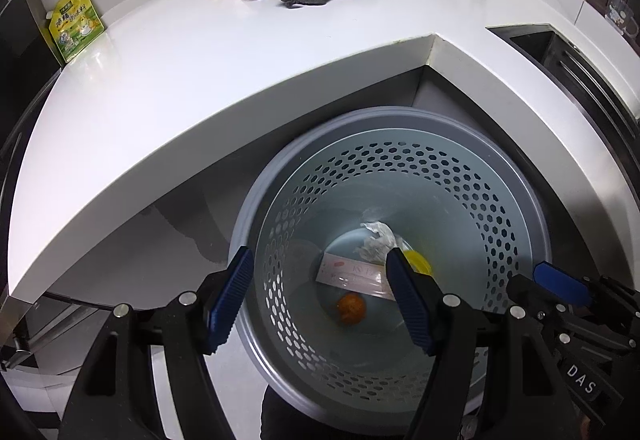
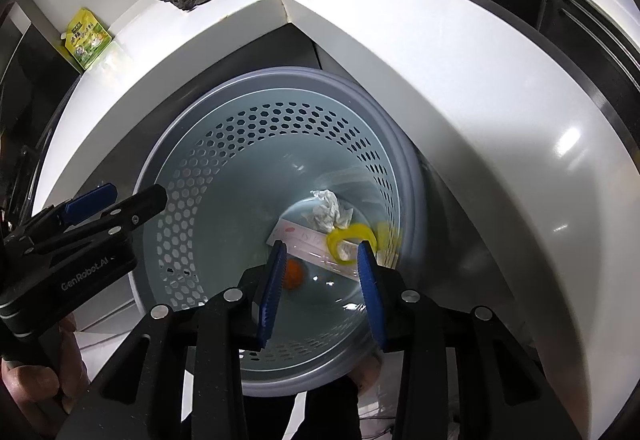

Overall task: Collect trash
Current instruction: 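Move both tools back up to the counter toward the remaining trash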

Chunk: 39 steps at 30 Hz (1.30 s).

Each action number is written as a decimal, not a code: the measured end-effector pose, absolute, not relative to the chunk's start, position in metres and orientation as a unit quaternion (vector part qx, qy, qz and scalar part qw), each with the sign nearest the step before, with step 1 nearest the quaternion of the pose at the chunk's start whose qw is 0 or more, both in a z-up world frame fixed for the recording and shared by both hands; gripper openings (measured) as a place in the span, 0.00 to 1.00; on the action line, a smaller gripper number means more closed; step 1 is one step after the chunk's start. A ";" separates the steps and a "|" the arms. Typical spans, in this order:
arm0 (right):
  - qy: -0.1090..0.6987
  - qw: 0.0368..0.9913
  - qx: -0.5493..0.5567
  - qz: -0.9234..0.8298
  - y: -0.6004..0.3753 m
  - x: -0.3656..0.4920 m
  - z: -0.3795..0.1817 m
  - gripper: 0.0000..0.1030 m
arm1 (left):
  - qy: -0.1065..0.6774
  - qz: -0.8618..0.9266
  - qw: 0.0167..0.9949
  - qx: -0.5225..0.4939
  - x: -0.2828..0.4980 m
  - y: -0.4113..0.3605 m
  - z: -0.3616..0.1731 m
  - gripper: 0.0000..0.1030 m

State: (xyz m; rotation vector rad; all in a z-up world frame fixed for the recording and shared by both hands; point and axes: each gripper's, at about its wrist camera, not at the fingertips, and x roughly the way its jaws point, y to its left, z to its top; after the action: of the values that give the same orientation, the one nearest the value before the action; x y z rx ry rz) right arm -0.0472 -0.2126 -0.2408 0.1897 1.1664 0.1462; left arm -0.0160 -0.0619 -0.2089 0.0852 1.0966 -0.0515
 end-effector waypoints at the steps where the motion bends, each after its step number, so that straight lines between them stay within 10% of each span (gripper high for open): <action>1: 0.549 0.828 0.089 0.070 -0.213 -0.048 -0.239 0.34 | 0.520 -0.026 0.853 0.041 -0.017 -0.062 -0.207 0.66; 39: 0.400 0.911 0.094 0.024 -0.168 0.154 -0.101 0.51 | 0.386 0.017 0.922 -0.017 0.187 0.071 -0.050 0.87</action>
State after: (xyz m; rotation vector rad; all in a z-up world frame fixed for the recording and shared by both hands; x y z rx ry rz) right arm 0.1538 -0.1682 -0.1011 0.1939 0.8239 0.0500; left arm 0.1873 0.0707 -0.0504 -0.0358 0.7937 0.0342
